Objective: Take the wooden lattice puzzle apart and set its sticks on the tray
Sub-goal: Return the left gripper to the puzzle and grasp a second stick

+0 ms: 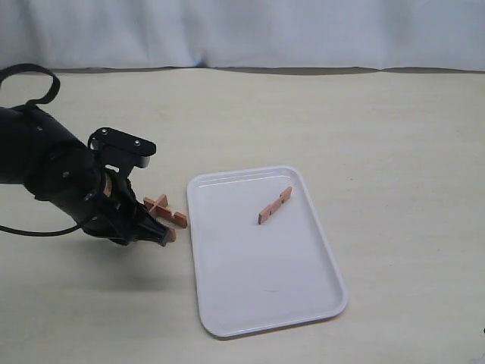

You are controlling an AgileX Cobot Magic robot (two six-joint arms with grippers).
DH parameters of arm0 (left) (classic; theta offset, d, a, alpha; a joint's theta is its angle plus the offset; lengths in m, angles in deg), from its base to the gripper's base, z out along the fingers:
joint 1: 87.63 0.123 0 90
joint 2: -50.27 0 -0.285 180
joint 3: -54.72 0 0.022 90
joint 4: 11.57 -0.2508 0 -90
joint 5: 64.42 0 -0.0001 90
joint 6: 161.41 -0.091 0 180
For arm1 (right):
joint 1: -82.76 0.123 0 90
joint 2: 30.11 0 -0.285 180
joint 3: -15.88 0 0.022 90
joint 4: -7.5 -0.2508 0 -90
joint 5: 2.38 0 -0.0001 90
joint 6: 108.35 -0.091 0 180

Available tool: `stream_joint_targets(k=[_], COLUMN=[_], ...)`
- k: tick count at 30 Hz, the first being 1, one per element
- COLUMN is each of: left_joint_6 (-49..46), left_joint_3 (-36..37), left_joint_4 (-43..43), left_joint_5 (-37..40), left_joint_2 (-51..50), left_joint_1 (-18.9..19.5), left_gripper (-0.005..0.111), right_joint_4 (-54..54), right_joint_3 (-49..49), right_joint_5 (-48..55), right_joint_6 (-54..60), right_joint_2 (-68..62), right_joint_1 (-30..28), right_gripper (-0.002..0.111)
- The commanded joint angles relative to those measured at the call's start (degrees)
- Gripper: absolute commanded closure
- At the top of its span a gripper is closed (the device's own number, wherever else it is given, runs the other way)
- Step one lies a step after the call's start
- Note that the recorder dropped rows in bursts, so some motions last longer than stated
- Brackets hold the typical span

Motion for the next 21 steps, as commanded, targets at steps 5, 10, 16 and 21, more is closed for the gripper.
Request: stream_joint_targets(k=[5,10,16,21], left_joint_6=[0.59,0.59,0.71,1.23], left_joint_3=[0.00,0.00,0.00,0.00], left_joint_4=[-0.52,-0.60,-1.12,-2.35], left_joint_5=[-3.18,-4.26,-5.48,-6.37], left_joint_2=[-1.66,-2.40,-3.55,-3.55], left_joint_1=[0.13,0.13,0.13,0.13], left_gripper=[0.074,0.075,0.075,0.077], right_joint_4=[0.01,0.01,0.01,0.01], right_joint_3=[0.20,0.20,0.20,0.20], right_joint_5=[-0.30,-0.30,-0.30,-0.30], right_joint_6=[0.06,0.06,0.06,0.06], right_joint_2=[0.23,0.23,0.23,0.23], right_joint_1=[0.21,0.21,0.21,0.21], right_gripper=[0.104,0.104,0.104,0.104])
